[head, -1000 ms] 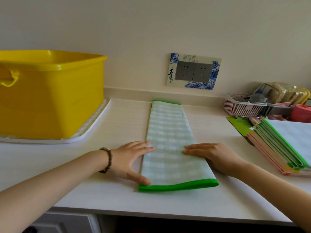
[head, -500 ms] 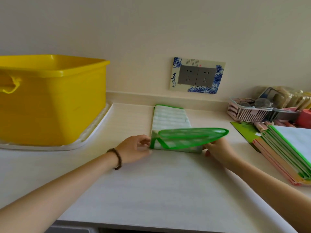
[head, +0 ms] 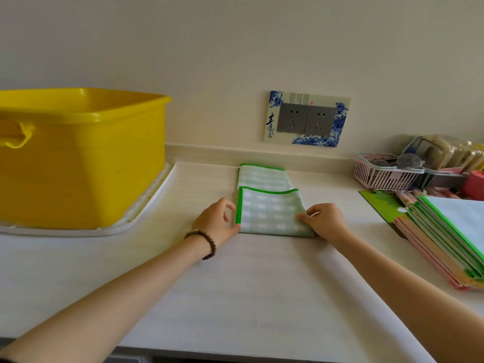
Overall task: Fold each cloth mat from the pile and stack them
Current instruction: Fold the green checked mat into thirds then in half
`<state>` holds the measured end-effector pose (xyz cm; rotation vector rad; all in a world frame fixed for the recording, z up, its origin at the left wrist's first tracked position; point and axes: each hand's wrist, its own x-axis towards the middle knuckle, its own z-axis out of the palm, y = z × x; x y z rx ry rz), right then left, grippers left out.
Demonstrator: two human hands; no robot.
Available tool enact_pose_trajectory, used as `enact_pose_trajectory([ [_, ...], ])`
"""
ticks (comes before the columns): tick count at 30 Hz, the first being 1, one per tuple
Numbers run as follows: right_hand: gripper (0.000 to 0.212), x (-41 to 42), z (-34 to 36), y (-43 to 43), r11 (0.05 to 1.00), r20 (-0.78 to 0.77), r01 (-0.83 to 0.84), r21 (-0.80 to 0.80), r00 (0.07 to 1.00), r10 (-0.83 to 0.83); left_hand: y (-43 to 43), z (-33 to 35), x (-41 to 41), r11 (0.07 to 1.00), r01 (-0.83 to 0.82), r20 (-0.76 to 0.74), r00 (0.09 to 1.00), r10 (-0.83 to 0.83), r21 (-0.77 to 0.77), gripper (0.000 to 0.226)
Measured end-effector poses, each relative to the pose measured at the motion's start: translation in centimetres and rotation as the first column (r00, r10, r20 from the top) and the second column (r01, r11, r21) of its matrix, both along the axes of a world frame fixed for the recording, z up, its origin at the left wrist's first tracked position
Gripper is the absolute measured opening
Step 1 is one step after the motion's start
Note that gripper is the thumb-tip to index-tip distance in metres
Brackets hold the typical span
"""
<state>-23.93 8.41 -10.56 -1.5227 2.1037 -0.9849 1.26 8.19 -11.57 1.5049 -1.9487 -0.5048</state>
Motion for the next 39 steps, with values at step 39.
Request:
enact_pose_trajectory([
  [39, 0.051, -3.6, -1.1, 7.6, 0.770, -0.422, -0.517, 0.375, 0.644, 0.638, 3.4, 0.4, 0.5, 0.908, 0.409, 0.449, 0.797, -0.404, 0.090, 0.047],
])
